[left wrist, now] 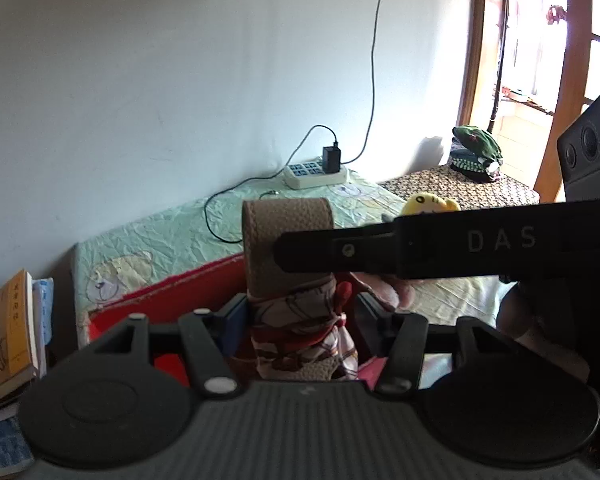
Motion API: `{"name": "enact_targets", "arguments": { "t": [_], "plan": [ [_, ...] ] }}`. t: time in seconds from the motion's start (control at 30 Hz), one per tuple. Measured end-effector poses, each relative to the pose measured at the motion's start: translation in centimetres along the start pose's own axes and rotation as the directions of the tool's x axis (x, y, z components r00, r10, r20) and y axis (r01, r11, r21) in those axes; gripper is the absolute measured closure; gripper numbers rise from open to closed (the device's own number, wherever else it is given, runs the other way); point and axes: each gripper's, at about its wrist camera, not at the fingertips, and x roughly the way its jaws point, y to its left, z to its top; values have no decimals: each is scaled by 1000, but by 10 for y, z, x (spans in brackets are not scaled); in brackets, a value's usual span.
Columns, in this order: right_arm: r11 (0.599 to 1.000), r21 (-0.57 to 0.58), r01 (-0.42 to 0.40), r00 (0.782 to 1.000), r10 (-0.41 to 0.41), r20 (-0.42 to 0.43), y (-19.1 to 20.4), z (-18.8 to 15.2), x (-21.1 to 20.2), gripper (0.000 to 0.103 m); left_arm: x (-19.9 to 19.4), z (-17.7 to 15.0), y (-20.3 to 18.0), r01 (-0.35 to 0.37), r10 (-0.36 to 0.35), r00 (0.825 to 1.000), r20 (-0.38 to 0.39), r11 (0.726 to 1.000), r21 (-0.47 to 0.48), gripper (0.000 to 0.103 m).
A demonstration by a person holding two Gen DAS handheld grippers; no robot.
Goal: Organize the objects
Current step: 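Lift the bundle with the right gripper and carry it over the box, then lower the bundle into the red box beside the tape roll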
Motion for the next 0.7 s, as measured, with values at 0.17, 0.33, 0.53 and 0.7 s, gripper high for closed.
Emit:
{"name": "enact_targets", "arguments": {
  "t": [0.17, 0.33, 0.53, 0.7],
  "plan": [
    [999, -34, -38, 999, 38, 3, -1, 8, 22, 66, 13, 5, 15, -48, 48, 999, 0, 998, -42, 46],
    [997, -52, -52, 998, 51, -33, -11, 2, 47, 66, 33, 0, 33, -63, 58, 997, -49, 991, -118, 46],
    [998, -27, -49, 994, 47, -99, -28, -11, 75, 66, 59, -16, 47, -91, 71, 990, -122, 982, -164, 46],
    [999, -19, -29, 987, 26, -162, -38, -23, 93, 66, 82, -31, 54, -106, 72, 979, -191, 978, -179, 46]
  ]
}}
